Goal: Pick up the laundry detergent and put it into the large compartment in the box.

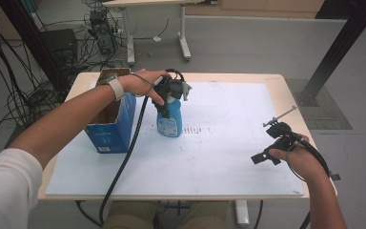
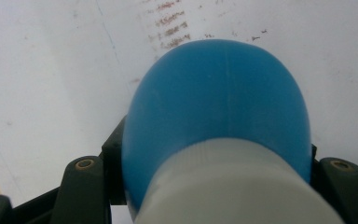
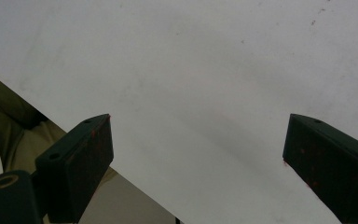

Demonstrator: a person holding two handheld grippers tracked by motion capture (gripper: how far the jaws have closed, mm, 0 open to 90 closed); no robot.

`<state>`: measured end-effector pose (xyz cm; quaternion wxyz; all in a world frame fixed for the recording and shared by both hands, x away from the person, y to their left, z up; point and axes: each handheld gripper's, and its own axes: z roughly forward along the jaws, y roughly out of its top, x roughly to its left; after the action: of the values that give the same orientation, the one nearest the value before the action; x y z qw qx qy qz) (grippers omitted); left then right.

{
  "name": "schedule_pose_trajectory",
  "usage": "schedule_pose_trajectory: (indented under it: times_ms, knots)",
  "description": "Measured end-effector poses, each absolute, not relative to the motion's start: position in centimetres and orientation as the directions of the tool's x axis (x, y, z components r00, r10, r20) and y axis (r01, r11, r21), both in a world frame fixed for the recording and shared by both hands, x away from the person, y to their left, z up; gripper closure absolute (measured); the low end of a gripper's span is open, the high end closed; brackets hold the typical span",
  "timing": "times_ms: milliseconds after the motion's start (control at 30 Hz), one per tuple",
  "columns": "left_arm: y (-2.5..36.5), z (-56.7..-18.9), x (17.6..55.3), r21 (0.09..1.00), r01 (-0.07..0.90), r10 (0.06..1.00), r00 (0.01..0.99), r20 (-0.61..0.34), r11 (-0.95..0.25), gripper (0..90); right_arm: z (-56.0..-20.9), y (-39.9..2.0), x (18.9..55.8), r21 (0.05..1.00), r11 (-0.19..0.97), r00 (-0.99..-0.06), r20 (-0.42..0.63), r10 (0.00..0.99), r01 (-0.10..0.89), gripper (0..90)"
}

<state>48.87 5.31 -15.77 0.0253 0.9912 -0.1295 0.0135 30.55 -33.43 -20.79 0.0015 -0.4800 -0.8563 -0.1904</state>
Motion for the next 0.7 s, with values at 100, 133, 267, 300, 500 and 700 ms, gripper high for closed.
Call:
schedule_pose_trajectory:
  times_ms: [100, 133, 267, 300, 500, 700]
  knots:
    - [5.33, -15.78, 48.88, 0.048, -0.257, -0.256, 0.966, 0.033, -0.965, 38.7, -20.77, -33.44, 30.55, 0.324, 0.465, -0.538, 0.185, 0.822, 0.824, 8.2]
    - [5.32, -15.77, 48.88, 0.047, -0.259, -0.257, 0.966, 0.034, -0.965, 38.7, -20.79, -33.45, 30.56, 0.324, 0.466, -0.538, 0.185, 0.822, 0.823, 8.2]
    - [5.33, -15.77, 48.91, 0.048, -0.258, -0.257, 0.966, 0.033, -0.965, 38.7, -20.84, -33.46, 30.57, 0.324, 0.466, -0.538, 0.186, 0.822, 0.823, 8.2]
    - [5.33, -15.77, 48.91, 0.048, -0.258, -0.257, 0.966, 0.033, -0.965, 38.7, -20.84, -33.46, 30.57, 0.324, 0.466, -0.538, 0.186, 0.822, 0.823, 8.2]
    - [5.33, -15.78, 48.91, 0.048, -0.257, -0.256, 0.966, 0.033, -0.965, 38.7, -20.85, -33.4, 30.61, 0.323, 0.465, -0.537, 0.186, 0.823, 0.824, 8.2]
    - [5.29, -15.78, 48.94, 0.047, -0.254, -0.253, 0.967, 0.032, -0.966, 38.7, -20.8, -33.42, 30.61, 0.324, 0.467, -0.539, 0.185, 0.822, 0.823, 8.2]
